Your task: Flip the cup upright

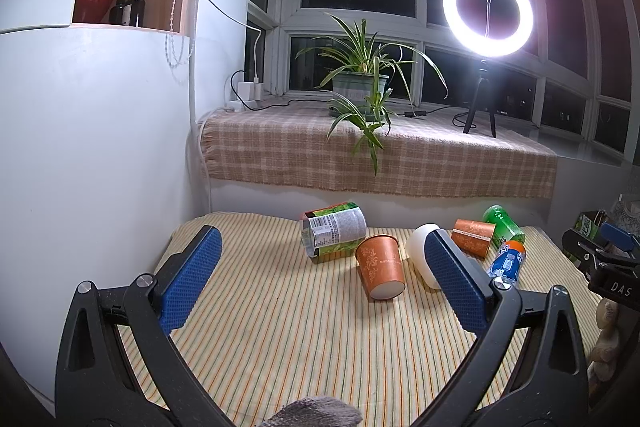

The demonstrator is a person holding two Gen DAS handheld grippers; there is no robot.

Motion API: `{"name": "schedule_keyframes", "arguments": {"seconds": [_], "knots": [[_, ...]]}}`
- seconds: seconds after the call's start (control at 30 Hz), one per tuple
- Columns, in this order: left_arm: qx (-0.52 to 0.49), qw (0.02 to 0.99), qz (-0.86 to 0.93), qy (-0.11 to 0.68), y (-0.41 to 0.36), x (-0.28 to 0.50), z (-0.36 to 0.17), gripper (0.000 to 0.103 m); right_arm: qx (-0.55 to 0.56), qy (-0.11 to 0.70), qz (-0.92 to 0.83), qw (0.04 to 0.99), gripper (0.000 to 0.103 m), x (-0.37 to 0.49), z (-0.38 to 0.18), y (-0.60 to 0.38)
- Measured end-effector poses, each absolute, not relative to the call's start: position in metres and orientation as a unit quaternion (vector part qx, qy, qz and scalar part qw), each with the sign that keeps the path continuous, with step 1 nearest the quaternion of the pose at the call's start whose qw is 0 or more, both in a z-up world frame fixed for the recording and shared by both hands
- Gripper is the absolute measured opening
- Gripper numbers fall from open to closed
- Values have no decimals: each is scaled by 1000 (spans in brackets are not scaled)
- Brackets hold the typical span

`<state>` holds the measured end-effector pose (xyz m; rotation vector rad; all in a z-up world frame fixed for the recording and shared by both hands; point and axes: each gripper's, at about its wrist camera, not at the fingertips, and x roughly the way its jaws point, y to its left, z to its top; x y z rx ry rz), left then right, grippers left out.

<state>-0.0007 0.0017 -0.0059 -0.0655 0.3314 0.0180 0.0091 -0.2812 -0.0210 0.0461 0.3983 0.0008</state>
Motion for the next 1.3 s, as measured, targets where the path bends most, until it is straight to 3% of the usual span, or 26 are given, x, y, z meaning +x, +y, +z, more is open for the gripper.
{"name": "schedule_keyframes", "arguments": {"seconds": [0.87,1.3], "knots": [[-41,982,16,182,12,2,-20,103,-7,215,35,976,103,23,-28,-257],[-41,977,27,208,36,9,-35,103,-90,193,155,965,103,65,-23,-206]]}}
